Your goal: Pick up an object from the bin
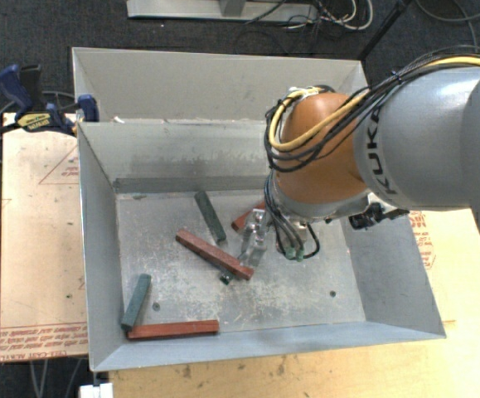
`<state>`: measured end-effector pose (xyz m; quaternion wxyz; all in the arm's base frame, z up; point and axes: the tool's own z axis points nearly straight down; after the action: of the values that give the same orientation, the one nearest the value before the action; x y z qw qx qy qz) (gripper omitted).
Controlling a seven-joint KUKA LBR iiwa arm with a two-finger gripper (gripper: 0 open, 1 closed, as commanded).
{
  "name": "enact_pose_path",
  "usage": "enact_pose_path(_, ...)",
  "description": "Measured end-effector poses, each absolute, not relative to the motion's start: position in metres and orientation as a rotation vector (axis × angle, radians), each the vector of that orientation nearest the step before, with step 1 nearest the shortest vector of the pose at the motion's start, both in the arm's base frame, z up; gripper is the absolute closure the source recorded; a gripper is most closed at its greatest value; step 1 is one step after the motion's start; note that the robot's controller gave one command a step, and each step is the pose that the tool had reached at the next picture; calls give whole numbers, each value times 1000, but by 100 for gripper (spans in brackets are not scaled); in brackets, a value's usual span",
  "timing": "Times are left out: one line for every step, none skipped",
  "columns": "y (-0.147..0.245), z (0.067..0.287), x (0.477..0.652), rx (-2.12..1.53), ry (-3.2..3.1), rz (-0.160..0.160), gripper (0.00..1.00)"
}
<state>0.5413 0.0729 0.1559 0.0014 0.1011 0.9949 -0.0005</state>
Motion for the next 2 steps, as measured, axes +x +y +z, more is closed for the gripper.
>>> enact_pose_path(76,152,543,312,3125,2,0)
enact_pose_path(84,70,563,492,3108,0,0)
